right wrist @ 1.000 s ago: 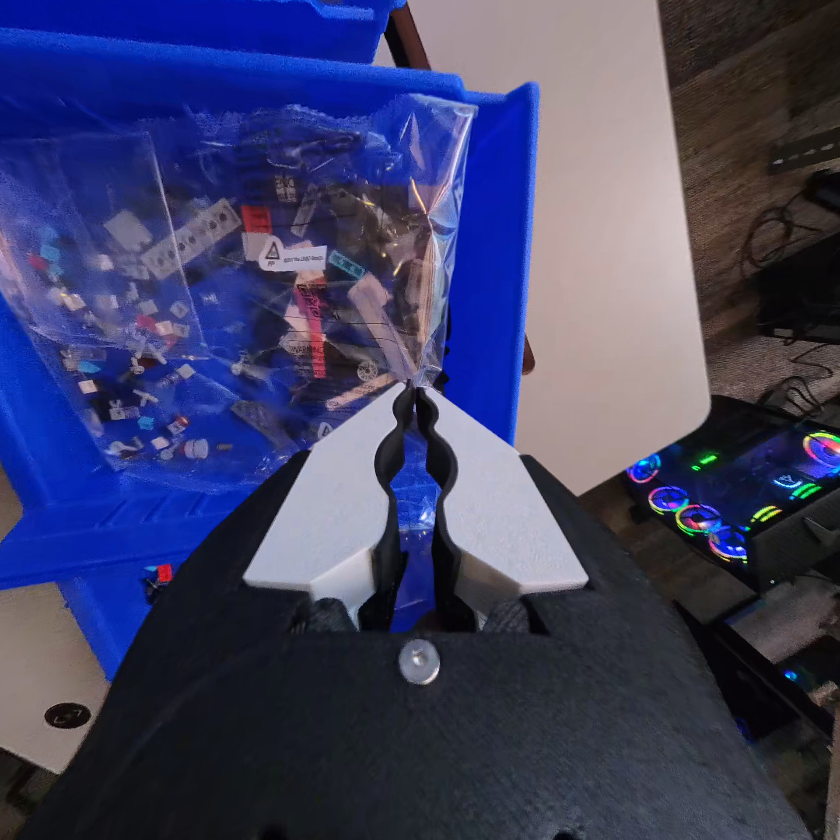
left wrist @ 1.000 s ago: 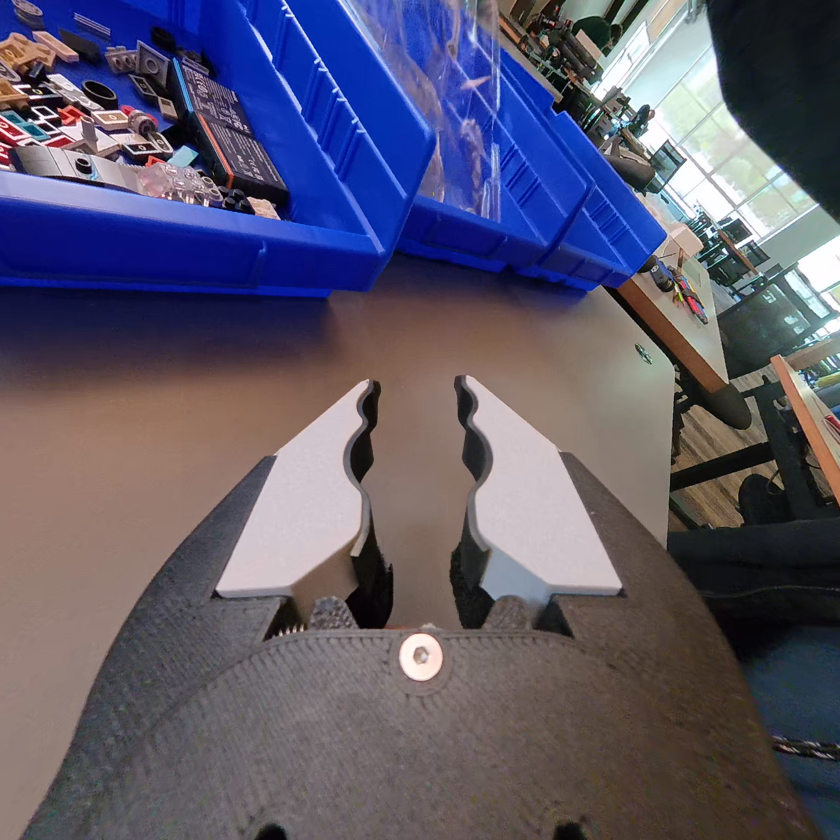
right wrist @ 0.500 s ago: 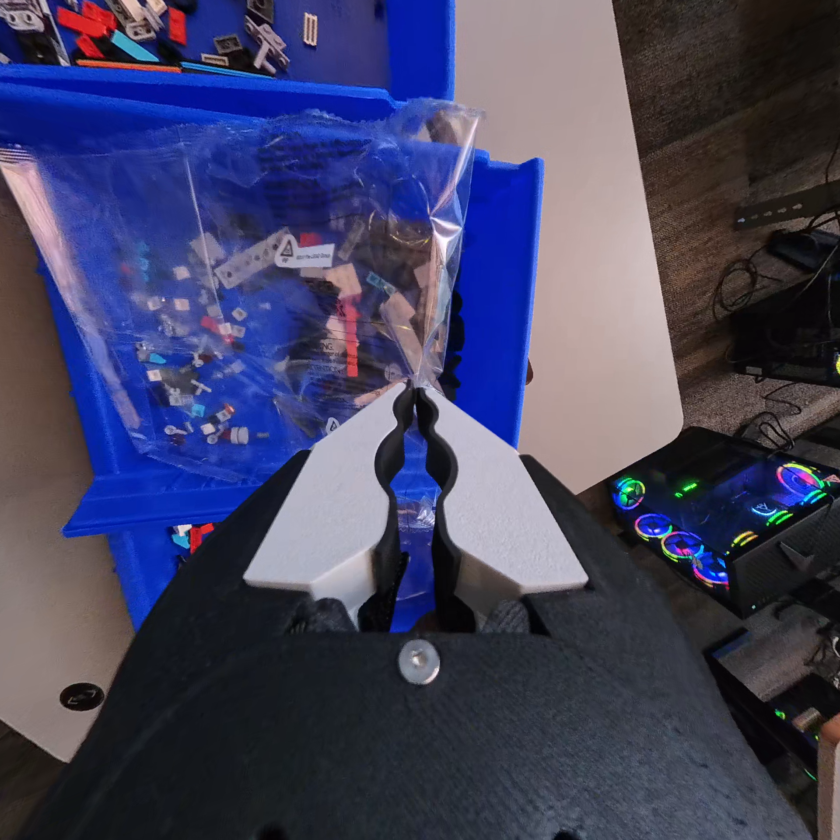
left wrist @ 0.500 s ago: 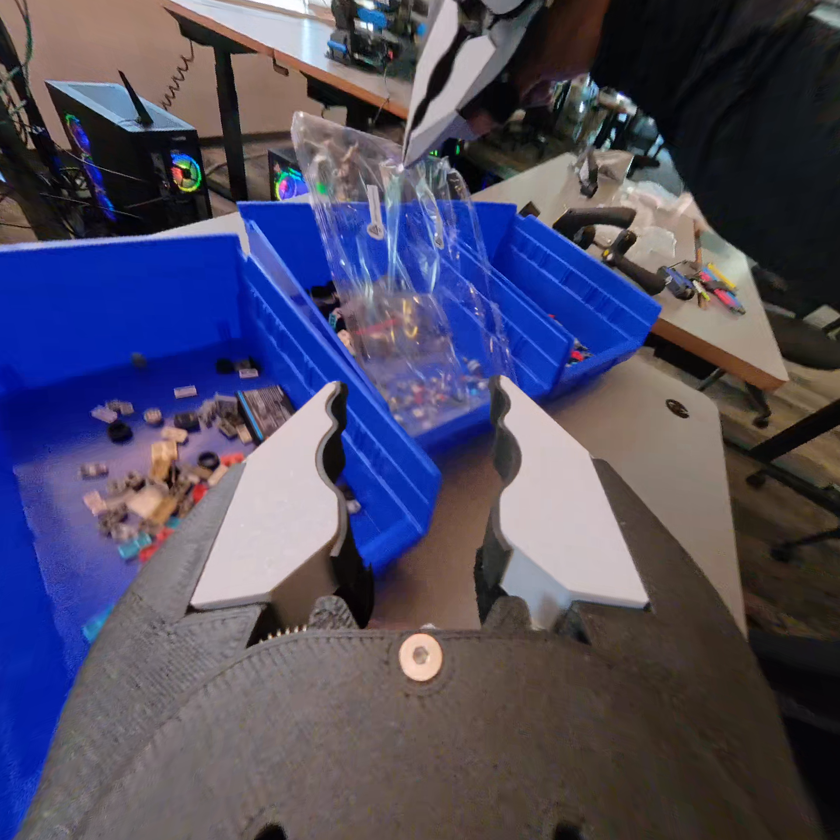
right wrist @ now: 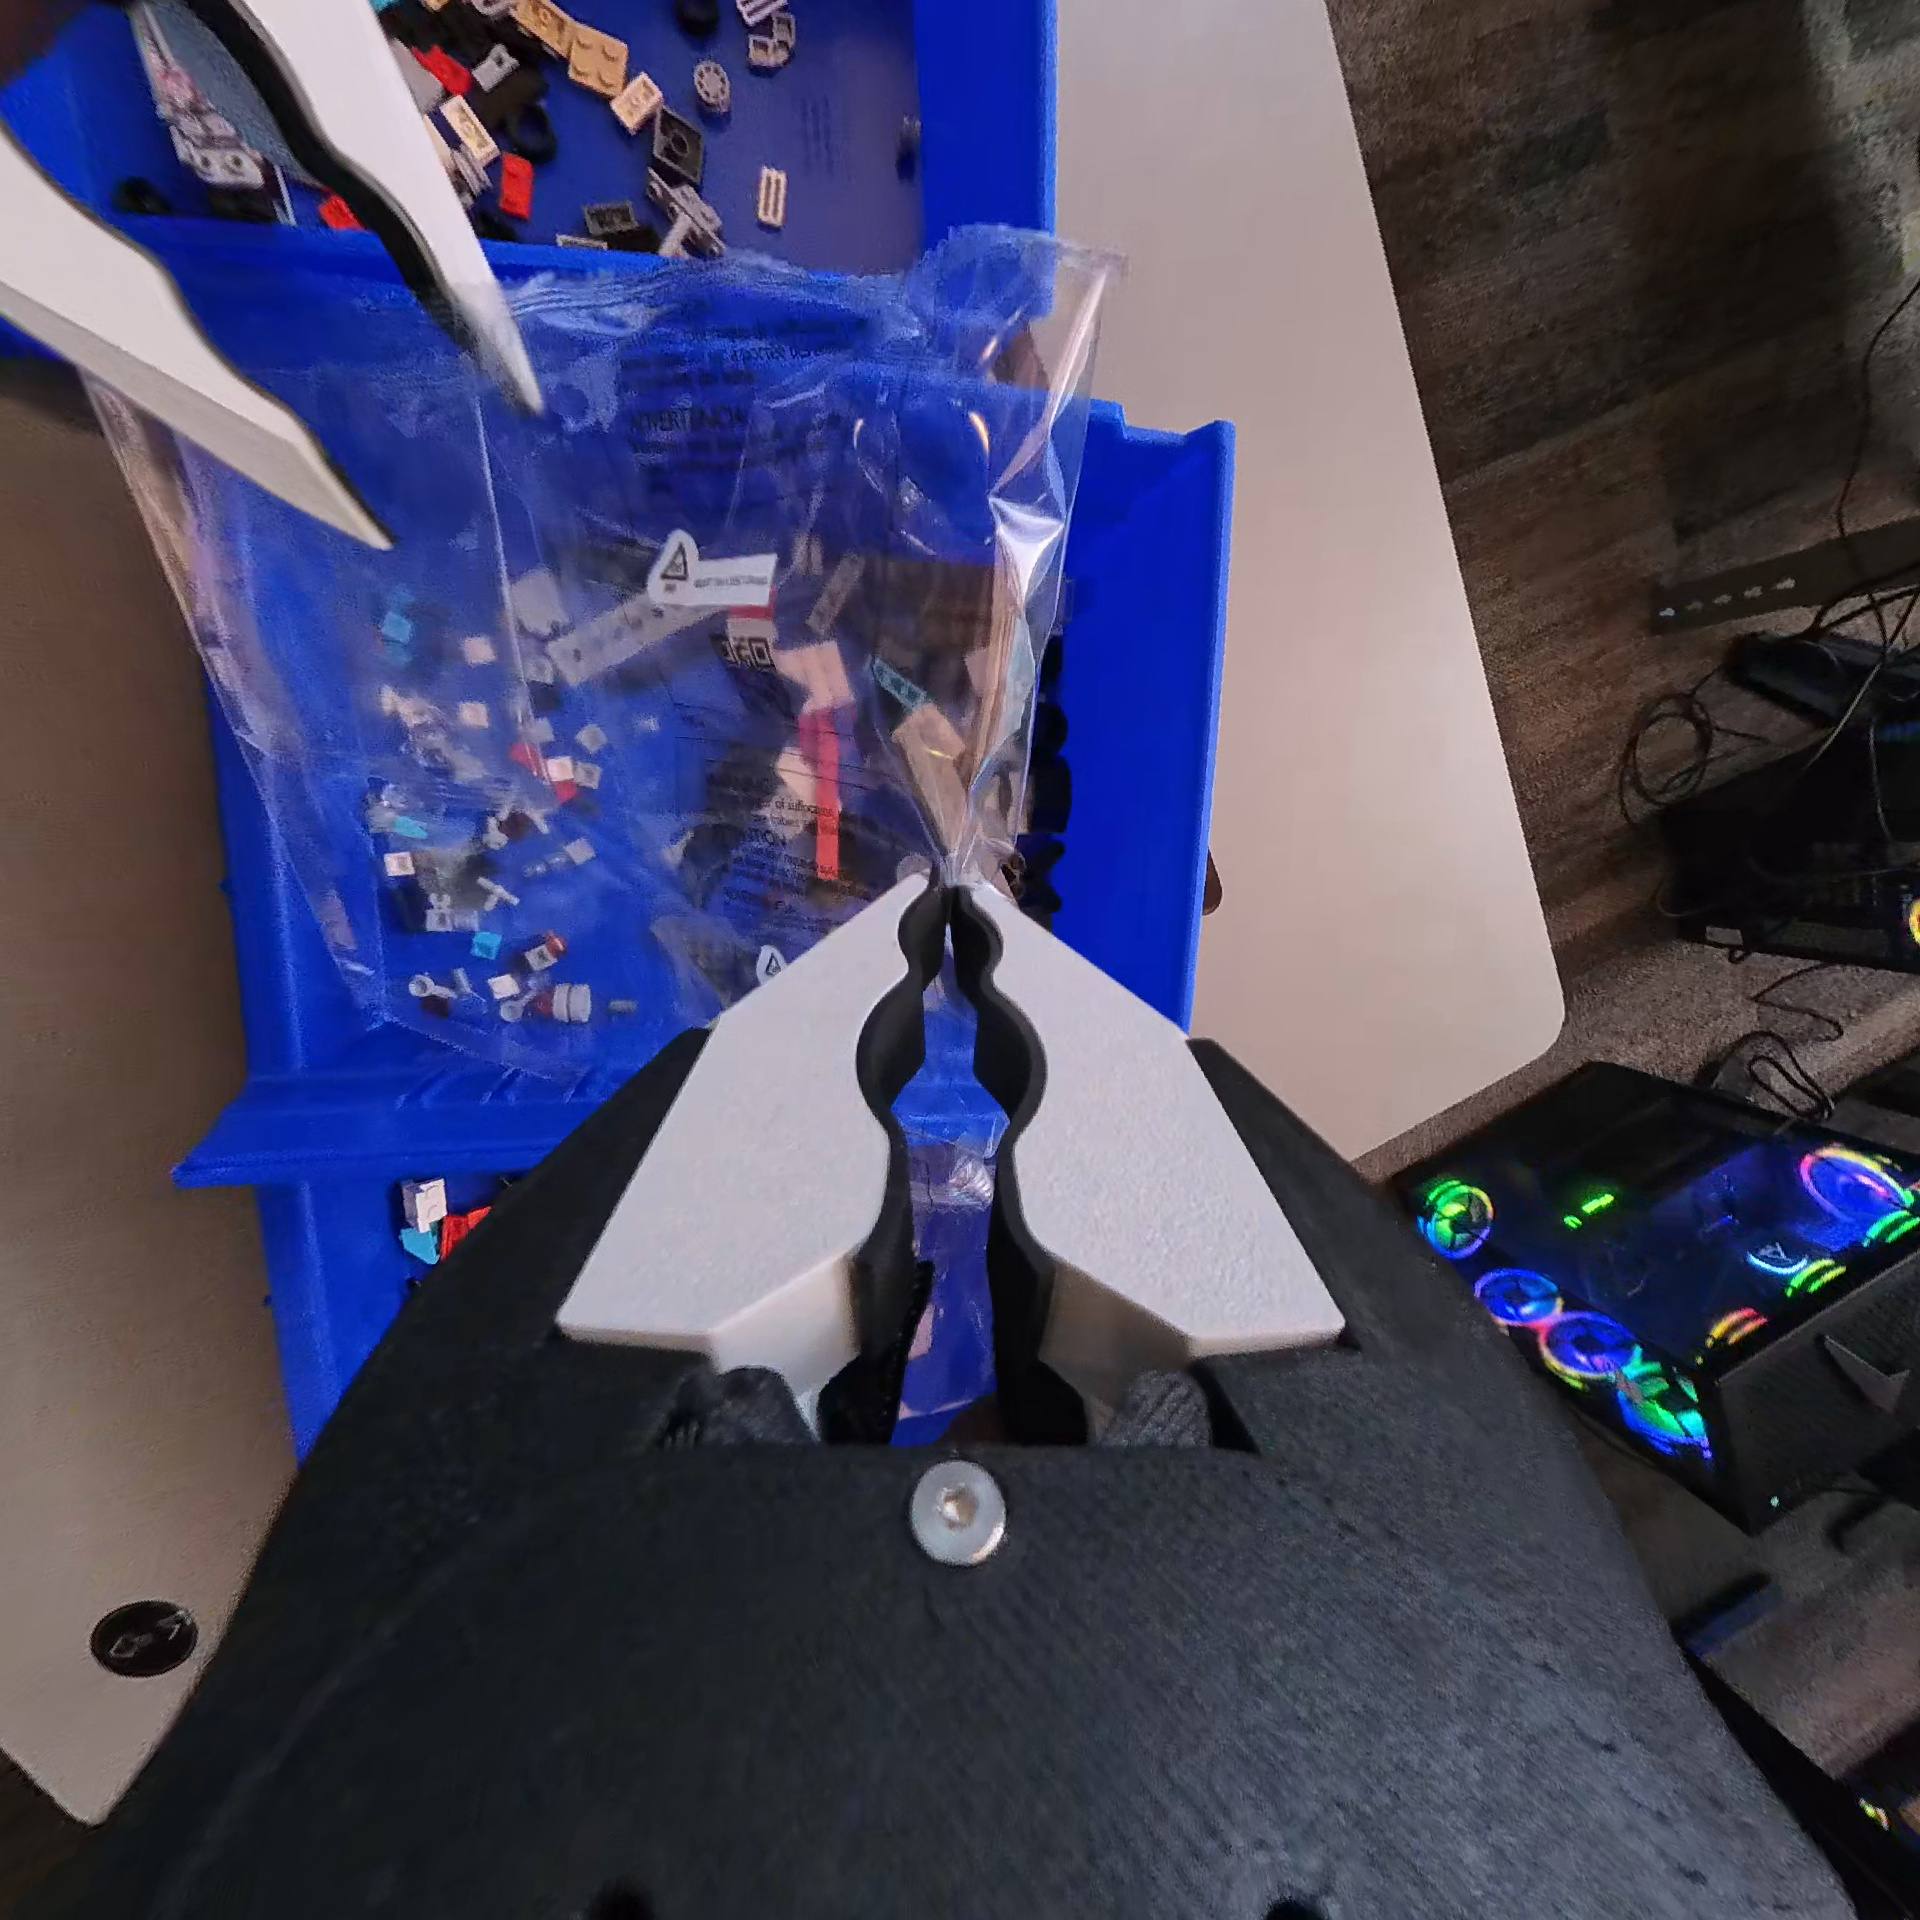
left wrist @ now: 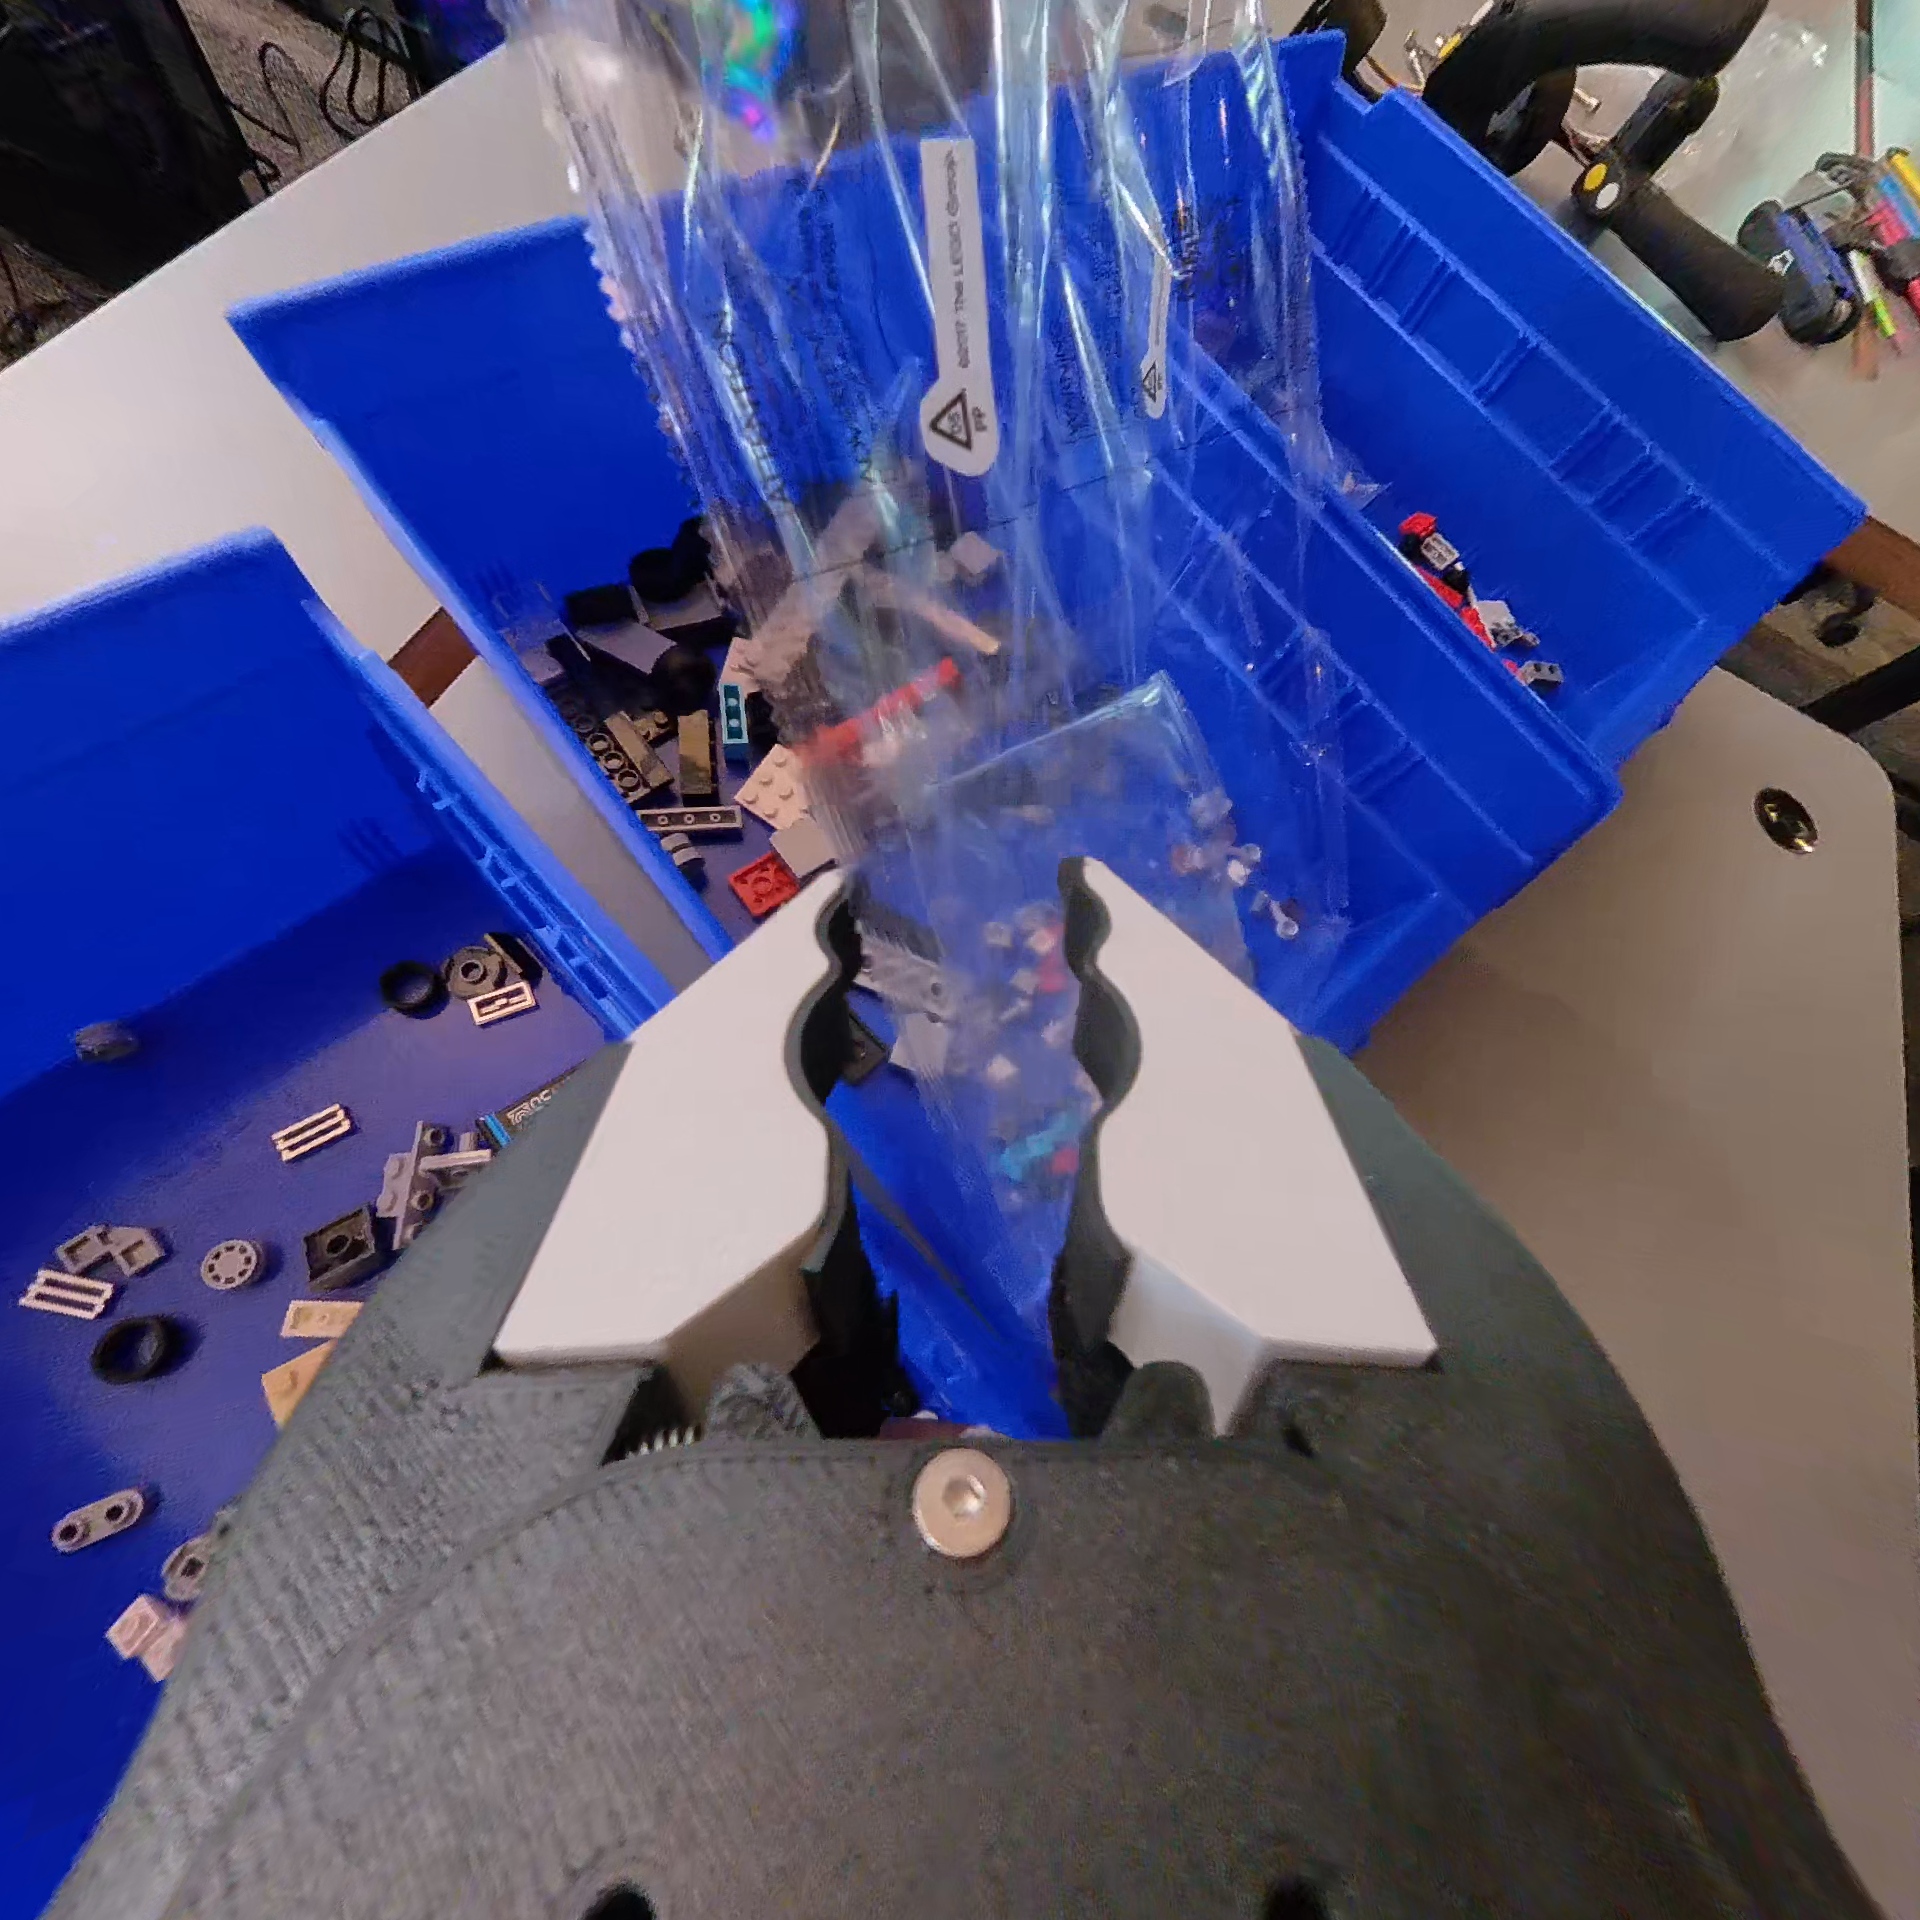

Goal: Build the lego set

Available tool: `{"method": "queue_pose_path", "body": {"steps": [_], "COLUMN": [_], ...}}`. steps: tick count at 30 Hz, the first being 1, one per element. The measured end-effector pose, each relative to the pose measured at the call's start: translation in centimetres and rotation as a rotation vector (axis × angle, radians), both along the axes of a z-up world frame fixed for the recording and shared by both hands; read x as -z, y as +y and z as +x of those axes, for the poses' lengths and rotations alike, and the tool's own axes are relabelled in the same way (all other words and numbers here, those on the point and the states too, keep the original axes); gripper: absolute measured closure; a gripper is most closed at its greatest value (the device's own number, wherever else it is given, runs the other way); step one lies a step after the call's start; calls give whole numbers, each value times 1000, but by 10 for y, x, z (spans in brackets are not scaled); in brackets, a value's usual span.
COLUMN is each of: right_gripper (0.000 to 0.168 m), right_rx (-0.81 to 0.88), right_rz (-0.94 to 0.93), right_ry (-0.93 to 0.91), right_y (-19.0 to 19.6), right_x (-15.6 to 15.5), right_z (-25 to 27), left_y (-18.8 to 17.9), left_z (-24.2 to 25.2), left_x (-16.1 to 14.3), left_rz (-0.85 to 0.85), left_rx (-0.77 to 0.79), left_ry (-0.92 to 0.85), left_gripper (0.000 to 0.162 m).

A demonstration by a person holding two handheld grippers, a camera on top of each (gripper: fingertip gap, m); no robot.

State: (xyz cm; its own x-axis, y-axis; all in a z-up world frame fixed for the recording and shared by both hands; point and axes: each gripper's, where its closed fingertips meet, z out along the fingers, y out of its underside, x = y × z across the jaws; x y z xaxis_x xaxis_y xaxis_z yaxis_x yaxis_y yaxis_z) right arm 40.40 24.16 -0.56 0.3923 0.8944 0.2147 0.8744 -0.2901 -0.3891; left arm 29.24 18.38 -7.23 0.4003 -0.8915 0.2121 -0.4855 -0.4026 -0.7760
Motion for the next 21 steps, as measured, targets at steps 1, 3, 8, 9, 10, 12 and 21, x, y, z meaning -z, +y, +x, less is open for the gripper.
{"method": "queue_pose_path", "body": {"steps": [1, 3, 8, 9, 10, 12, 21], "right_gripper": [168, 168, 167, 166, 163, 147, 101], "right_rx": [-7, -19, -19, -11, 6, 44, 157], "right_rz": [4, 12, 26, 37, 60, 108, 292], "right_ry": [12, 34, 57, 59, 59, 70, 325], "right_y": [0, -1, -2, -1, 2, 6, -47], "right_x": [-1, -5, -8, -10, -12, -21, -89], "right_z": [-1, -3, -3, -2, -1, 2, -6], "left_y": [1, 1, -3, -3, -2, 1, -23], "left_z": [1, 4, 7, 7, 6, 2, -72], "left_x": [1, 1, -5, -8, -14, -31, -145], "left_rz": [-6, -33, -125, -142, -157, -178, -193], "left_rx": [-3, -10, -11, -16, -26, -53, -85], "left_ry": [-2, -20, -98, -119, -147, -224, -583], "left_gripper": [126, 136, 162, 162, 162, 162, 162]}}
